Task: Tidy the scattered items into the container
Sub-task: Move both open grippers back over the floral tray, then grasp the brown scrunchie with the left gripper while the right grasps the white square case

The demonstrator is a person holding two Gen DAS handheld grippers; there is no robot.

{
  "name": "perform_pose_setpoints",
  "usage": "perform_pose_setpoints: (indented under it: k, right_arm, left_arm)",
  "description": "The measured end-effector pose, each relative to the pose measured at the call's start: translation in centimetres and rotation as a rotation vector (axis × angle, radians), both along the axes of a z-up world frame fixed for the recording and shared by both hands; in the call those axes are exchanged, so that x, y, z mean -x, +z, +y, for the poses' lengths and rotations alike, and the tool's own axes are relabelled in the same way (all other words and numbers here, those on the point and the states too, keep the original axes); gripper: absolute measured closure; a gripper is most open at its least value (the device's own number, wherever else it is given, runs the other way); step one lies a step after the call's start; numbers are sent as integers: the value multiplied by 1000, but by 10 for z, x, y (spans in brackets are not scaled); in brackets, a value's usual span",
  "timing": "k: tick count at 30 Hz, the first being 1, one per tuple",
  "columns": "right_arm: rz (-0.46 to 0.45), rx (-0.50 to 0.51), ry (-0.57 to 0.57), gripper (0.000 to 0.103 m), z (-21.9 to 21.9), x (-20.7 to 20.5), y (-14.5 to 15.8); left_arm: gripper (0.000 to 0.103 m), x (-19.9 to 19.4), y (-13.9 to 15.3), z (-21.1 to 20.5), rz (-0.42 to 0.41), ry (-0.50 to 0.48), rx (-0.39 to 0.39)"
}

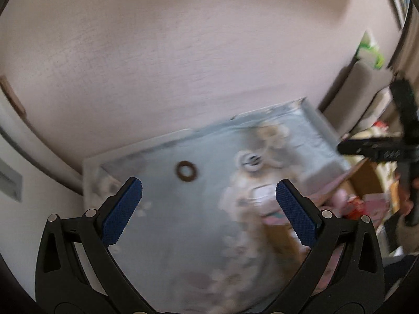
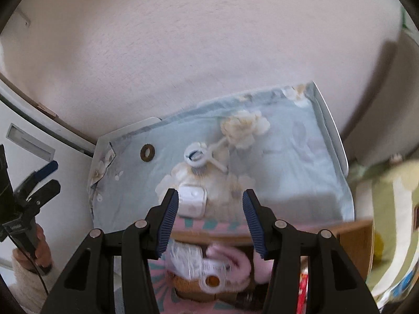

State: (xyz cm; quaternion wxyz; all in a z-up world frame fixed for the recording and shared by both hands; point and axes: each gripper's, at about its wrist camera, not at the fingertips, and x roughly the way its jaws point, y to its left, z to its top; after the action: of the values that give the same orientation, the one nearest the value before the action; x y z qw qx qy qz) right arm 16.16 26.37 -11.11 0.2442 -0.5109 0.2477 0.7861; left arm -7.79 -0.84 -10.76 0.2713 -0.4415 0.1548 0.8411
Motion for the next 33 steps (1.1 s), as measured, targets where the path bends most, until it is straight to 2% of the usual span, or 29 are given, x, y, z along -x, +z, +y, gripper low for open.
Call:
perform_pose_setpoints:
  k: [4,9,12,15,20,24,29,30,33]
  right_arm:
    - [-53,11,20,56,10,29,-12]
    - [-222,114,28,56,12,62,-63]
    - [-293,155,26,56,3,76,-93]
    - [-350,185,-8,56,-7,84,-119]
    - [-432,235,-69,56,-15,92,-154]
    - [-498,198,-103,56,-18,95,-168]
    - [-521,227,-171,56,-15,89,-180]
    - [-521,233,-179,55,-15,88,-182]
    - [-524,230,-199,42,-14,86,-184]
  left_arm:
    - [1,32,-37,13,-34,-7,125]
    - [1,63,-98,28,-121,-10,199]
    - [1,80,-133,36,-168,-6,220]
    - [1,90,-157,42,-183,1,259]
    - [1,98,-178,51,-157,-12,311]
    - [1,101,-189,57,-140,-33,344]
    - [1,103,-200,60,-150,-47,350]
    - [1,104,-201,60,-153,-48,350]
    - [1,107,-202,60,-162,-48,330]
